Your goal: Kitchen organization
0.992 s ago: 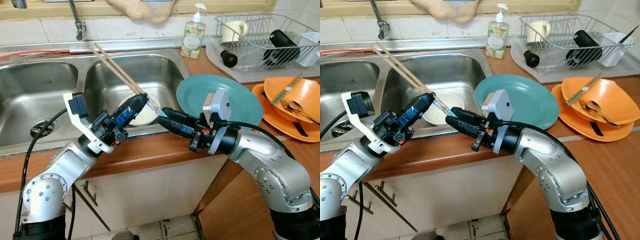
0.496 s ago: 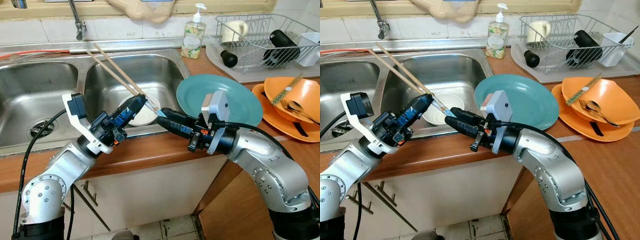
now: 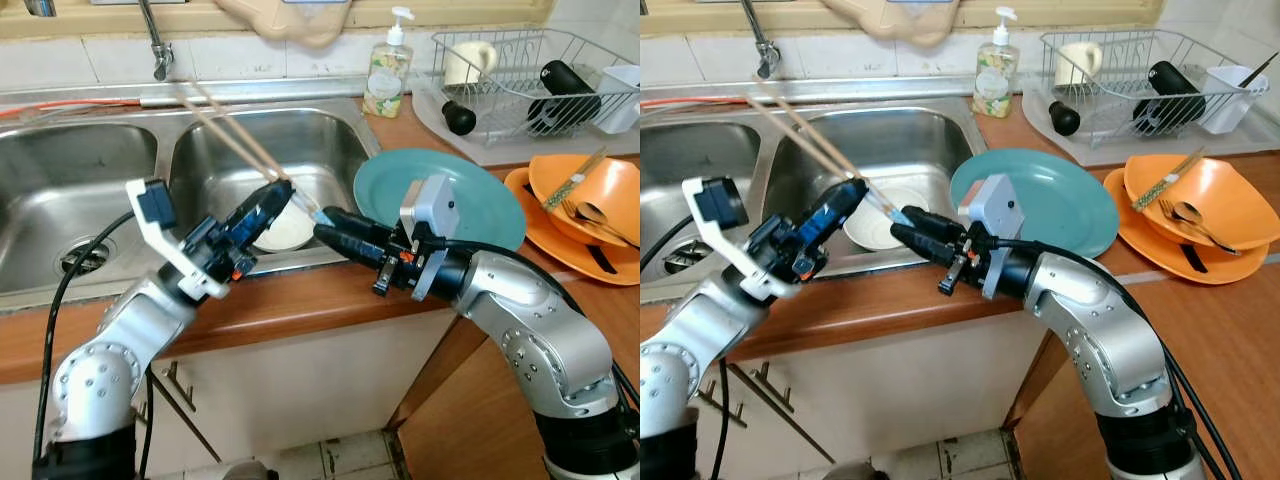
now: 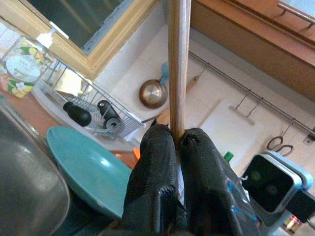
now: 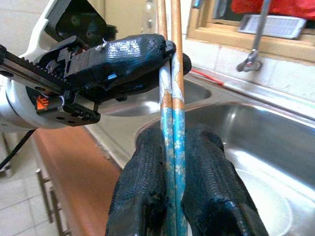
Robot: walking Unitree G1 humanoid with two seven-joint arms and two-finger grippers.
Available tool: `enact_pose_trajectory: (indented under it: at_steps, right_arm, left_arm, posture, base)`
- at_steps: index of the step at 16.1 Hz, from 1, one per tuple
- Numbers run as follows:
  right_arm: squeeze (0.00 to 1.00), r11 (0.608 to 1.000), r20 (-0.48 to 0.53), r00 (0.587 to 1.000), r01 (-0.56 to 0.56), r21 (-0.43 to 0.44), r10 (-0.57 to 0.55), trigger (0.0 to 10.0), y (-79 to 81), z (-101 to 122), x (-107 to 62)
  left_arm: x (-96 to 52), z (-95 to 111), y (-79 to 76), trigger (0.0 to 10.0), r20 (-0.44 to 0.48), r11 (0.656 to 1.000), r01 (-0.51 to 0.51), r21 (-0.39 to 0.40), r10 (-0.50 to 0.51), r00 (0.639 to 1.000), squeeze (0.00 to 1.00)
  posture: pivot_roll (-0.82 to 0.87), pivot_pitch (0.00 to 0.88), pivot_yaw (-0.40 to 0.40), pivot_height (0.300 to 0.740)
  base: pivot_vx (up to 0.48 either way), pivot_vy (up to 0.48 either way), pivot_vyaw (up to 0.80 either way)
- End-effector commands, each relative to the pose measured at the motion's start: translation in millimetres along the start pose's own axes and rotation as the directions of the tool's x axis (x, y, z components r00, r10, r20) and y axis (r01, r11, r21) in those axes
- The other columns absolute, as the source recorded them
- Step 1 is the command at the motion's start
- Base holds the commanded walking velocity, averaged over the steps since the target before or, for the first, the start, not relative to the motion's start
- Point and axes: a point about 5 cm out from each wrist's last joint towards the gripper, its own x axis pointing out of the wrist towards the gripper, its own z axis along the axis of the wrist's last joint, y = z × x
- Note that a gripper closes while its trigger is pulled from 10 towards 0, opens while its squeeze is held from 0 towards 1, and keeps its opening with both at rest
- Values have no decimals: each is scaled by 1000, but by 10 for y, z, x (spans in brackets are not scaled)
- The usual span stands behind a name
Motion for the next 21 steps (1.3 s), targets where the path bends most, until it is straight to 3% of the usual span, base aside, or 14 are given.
enact_pose_trajectory:
  at_steps: [1,3,4,5,6,7,8,11,14,15,16,19,20,21]
  right_arm:
    - [0,1000,-20,1000,-6,-9,6,10000,-7,-19,-14]
    - [0,1000,-13,1000,10,-13,-10,10000,-32,-3,-9]
    - [506,1000,-7,1000,17,2,-17,10000,-48,0,-9]
    - [506,1000,-6,1000,19,7,-19,10000,-53,1,-8]
    - [1000,1000,-2,1000,30,10,-30,10000,-69,9,-9]
    - [1000,998,1,999,55,-13,-55,10000,-88,21,-13]
    - [0,997,1,998,67,-25,-67,10000,-98,25,-15]
    - [0,995,-13,997,81,-49,-82,10000,-113,33,-43]
    - [0,995,-50,995,80,-56,-82,10000,-108,14,-66]
    - [0,994,-75,993,92,-62,-96,10000,-117,-6,-74]
    - [0,992,-97,989,103,-70,-110,10000,-121,-26,-72]
    - [0,987,-136,981,126,-101,-139,10000,-113,-53,-63]
    - [0,984,-144,977,142,-109,-157,10000,-112,-61,-60]
    - [0,982,-148,974,156,-111,-172,10000,-111,-67,-57]
  left_arm:
    - [1,145,54,0,79,998,-51,44,48,996,0]
    - [29,147,53,0,77,998,-46,47,42,996,0]
    - [40,143,60,0,77,998,-48,50,44,996,0]
    - [44,143,63,0,77,997,-50,51,46,996,0]
    - [59,152,76,0,82,997,-57,55,52,995,0]
    - [74,168,96,0,91,996,-70,60,65,994,0]
    - [80,180,111,0,96,995,-80,63,73,993,0]
    - [96,303,291,0,150,974,-206,97,191,970,0]
    - [105,429,550,0,204,915,-389,108,363,909,0]
    - [122,465,670,0,197,873,-466,145,436,878,0]
    - [159,522,832,0,207,807,-574,140,543,814,0]
    - [189,564,1058,0,180,695,-700,164,676,714,0]
    - [178,517,1185,0,135,627,-763,155,752,645,0]
    - [180,468,1274,3608,98,583,-798,150,795,599,0]
  posture:
    - [20,0,8,740]
    - [18,0,12,740]
    - [18,0,12,740]
    - [16,0,13,740]
    - [15,0,14,740]
    - [15,0,14,740]
    - [14,0,15,740]
    - [13,0,17,740]
    - [6,0,17,740]
    - [5,0,15,740]
    - [3,0,15,740]
    - [-11,0,25,740]
    - [-11,0,25,740]
    - [-19,0,31,740]
  base:
    - [0,0,0]
    - [0,0,0]
    - [0,0,0]
    - [0,0,0]
    - [0,0,0]
    - [0,0,0]
    - [0,0,0]
    - [0,0,0]
    - [0,0,0]
    - [0,0,0]
    - [0,0,0]
    - [0,0,0]
    - [0,0,0]
    - [0,0,0]
